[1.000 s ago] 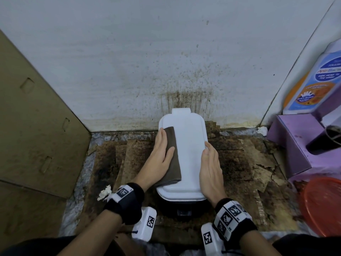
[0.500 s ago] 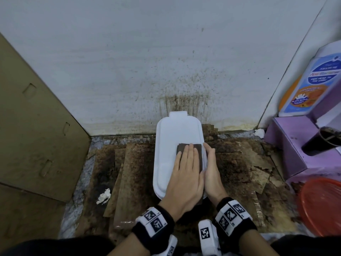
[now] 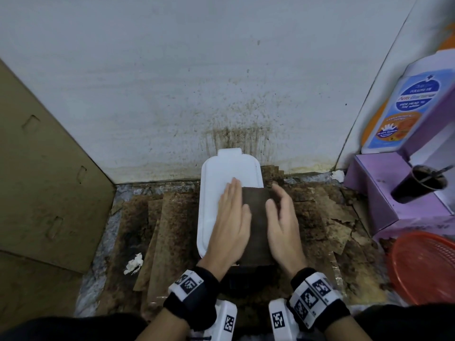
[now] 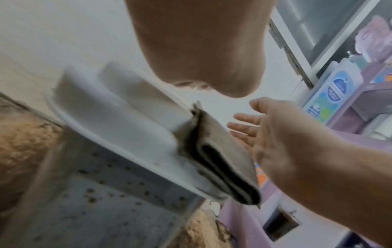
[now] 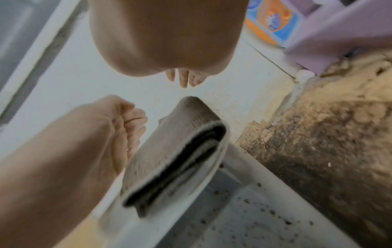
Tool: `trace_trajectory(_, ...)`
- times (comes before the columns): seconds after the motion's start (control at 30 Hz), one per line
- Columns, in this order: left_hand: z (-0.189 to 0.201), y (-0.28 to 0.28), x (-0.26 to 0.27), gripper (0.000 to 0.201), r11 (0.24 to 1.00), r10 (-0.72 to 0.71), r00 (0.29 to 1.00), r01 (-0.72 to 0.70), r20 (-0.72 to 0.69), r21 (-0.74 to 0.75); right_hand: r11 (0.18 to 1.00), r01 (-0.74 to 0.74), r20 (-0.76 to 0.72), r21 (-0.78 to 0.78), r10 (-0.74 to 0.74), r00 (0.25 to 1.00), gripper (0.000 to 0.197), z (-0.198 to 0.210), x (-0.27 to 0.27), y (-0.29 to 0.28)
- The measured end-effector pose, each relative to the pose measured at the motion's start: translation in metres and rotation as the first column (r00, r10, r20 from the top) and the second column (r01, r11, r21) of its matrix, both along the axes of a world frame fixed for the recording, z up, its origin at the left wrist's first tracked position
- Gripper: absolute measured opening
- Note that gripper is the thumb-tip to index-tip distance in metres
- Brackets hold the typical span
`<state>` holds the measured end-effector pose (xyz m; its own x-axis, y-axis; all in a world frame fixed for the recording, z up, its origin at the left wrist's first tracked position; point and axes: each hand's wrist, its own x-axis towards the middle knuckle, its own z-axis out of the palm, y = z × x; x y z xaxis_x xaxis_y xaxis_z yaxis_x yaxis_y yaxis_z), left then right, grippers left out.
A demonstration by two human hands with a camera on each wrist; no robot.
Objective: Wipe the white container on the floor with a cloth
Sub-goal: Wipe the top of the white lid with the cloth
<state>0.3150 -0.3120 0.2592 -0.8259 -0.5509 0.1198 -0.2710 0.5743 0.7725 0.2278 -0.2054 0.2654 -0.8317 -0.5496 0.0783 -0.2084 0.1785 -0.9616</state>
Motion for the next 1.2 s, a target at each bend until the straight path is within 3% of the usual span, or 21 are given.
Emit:
trace_trajectory(0.1,-0.008,-0.024,0.019,0.058,0.967,0.228,0.972,-0.233,-0.057,-0.101,0.982,-0.043,-0.380,0.185,0.112,0.918,0.039,-0.012,0.015,0.002)
trace_trajectory(0.17,-0.014,-0.036,0.030,0.056,0.930,0.328,0.945,-0.325,-0.012,-0.171,0.941,-0.021,-0.453,0.338,0.182,0.873,0.050,-0.021,0.023,-0.002)
trace_trajectory(0.23,-0.020,-0.041,0.037,0.055,0.930,0.338,0.938,-0.320,0.078,-0.180,0.897,-0.068,-0.388,0.437,0.257,0.885,0.068,-0.024,0.031,-0.006)
trace_trajectory(0.33,-0.023,-0.042,0.041,0.060,0.957,0.278,0.947,-0.288,0.159,0.042,0.857,-0.110,-0.371,0.503,0.329,0.869,0.076,-0.026,0.033,-0.010)
trace_trajectory(0.4,-0.026,-0.044,0.039,0.064,0.957,0.251,0.954,-0.270,0.162,0.107,0.849,-0.122,-0.366,0.515,0.347,0.863,0.077,-0.024,0.029,-0.011)
trace_trajectory(0.57,-0.027,-0.046,0.039,0.070,0.963,0.187,0.967,-0.215,0.173,0.160,0.824,-0.316,-0.164,0.470,0.433,0.886,0.086,-0.016,0.001,-0.019)
trace_trajectory(0.77,-0.022,-0.047,0.041,0.072,0.963,0.166,0.970,-0.198,0.180,0.180,0.730,-0.487,0.031,0.480,0.540,0.841,0.107,-0.005,-0.060,-0.055)
trace_trajectory(1.0,-0.023,-0.048,0.041,0.071,0.965,0.156,0.974,-0.186,0.165,0.186,0.703,-0.505,0.042,0.501,0.563,0.825,0.105,0.006,-0.096,-0.082)
trace_trajectory(1.2,-0.025,-0.047,0.042,0.071,0.964,0.164,0.975,-0.190,0.148,0.186,0.761,-0.505,0.033,0.408,0.540,0.841,0.090,-0.008,-0.059,-0.042)
